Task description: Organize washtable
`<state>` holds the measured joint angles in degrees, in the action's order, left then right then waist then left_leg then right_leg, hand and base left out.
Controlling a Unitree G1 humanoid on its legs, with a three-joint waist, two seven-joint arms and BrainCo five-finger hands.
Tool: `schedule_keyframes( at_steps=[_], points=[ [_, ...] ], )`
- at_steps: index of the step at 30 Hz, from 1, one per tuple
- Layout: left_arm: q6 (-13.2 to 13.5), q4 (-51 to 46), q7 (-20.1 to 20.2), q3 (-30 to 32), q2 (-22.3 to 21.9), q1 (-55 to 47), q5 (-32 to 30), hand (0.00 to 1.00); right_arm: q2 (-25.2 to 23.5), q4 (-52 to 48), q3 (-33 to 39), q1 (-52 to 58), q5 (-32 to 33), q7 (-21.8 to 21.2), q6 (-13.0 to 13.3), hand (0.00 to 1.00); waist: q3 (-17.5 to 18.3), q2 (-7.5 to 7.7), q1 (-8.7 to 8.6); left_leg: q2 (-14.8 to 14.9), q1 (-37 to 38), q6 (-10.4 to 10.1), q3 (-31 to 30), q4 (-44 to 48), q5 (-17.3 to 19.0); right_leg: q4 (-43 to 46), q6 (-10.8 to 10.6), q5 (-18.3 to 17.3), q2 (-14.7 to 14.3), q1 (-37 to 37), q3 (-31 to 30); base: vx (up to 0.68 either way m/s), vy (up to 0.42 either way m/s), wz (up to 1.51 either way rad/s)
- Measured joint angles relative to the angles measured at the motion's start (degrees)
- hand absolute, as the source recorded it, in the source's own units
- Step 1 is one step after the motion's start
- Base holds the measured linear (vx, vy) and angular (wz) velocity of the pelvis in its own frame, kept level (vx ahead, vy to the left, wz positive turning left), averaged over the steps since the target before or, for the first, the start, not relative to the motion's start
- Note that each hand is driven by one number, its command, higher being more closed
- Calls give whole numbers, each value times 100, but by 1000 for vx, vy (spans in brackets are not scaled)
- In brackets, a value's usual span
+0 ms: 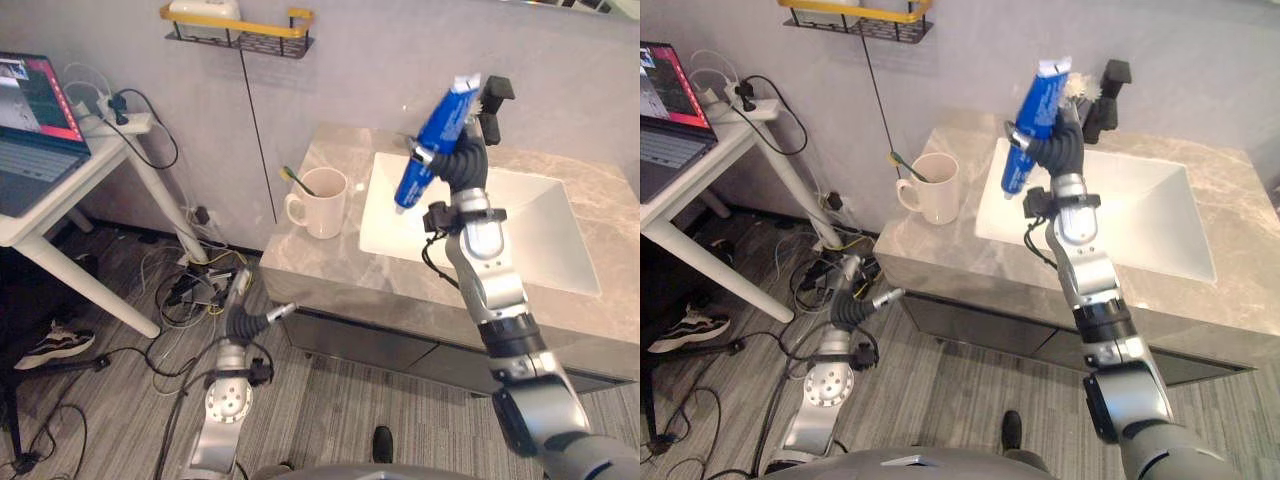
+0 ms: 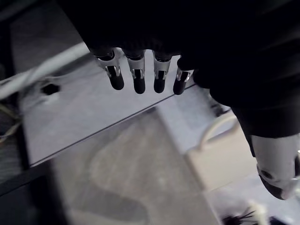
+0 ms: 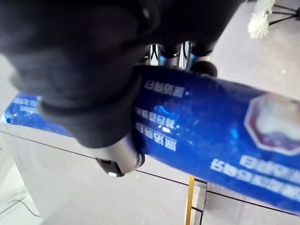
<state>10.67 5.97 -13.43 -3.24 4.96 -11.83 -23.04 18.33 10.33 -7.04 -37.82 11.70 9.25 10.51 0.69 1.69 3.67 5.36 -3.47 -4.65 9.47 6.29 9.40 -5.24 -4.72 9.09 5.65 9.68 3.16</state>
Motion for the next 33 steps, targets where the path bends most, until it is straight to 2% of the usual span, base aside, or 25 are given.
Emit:
schedule_keyframes(
  at_steps=[4,9,14,21,33],
  points=[
    [-159,1184,206,-136,6,-13,-14,0,69,540,-189,-724,-248,119,-99,100,-46,19,18,-3,-9,3,-57,8,-2,0,-14,16,20,20,67,20,7,9],
    [-291,2194,365,-139,4,2,-1,0,90,613,-391,-1404,-617,240,-128,100,-313,69,42,-25,-57,30,-67,31,-19,0,-22,70,54,52,65,-8,8,1],
    [-373,2562,371,-118,-18,25,6,0,87,742,-479,-1685,-895,274,-128,100,-366,48,167,-20,-221,21,-84,98,-29,0,-16,77,48,174,66,-9,1,2],
    [-394,3005,262,-112,-34,62,11,0,70,812,-617,-1734,-894,325,-134,100,-411,84,170,-19,-230,22,-115,88,-56,0,-9,82,48,174,66,0,0,0],
    [-405,3013,150,-112,-40,70,10,0,-50,780,-684,-1740,-884,323,-133,100,-458,99,193,-11,-314,3,-147,54,-93,0,-9,82,36,229,82,-5,0,1]
  ],
)
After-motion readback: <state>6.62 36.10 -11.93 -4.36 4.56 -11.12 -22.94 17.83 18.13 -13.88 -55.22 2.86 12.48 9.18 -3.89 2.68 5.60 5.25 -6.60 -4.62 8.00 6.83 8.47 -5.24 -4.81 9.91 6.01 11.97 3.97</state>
